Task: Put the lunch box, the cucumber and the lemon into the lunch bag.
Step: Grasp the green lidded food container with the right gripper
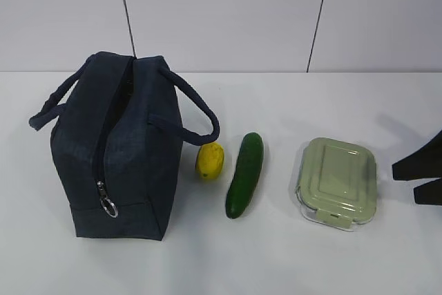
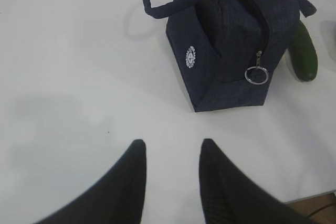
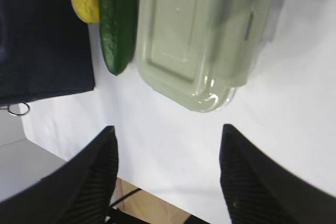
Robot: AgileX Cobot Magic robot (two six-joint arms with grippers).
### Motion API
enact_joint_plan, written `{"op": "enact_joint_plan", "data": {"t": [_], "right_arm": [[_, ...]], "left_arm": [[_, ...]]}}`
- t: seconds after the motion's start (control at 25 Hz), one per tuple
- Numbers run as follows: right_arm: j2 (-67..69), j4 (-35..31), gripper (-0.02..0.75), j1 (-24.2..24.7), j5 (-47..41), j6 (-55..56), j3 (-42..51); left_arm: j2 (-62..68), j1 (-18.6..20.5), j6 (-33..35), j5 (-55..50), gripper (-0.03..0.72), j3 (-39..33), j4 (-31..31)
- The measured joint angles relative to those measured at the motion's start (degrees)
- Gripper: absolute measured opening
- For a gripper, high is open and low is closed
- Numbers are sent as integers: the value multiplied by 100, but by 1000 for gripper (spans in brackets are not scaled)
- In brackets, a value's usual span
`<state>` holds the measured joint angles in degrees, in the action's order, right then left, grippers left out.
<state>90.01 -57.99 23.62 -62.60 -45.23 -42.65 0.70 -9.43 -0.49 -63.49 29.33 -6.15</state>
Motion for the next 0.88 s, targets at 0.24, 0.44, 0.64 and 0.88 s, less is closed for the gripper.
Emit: {"op": "enact_joint_plan", "data": {"t": [0.24,0.44,0.64,0.88], "right_arm": [[0,185,442,0,87,-14,0],[0,198,461,0,419,-14,0],[0,138,587,0,889,-14,0],[3,-602,578,0,1145,-590,0]], "left_arm": [[0,0,0,0,244,0,0],[0,0,0,0,244,0,0],[0,0,0,0,244,0,0],[0,0,0,0,244,0,0]]}}
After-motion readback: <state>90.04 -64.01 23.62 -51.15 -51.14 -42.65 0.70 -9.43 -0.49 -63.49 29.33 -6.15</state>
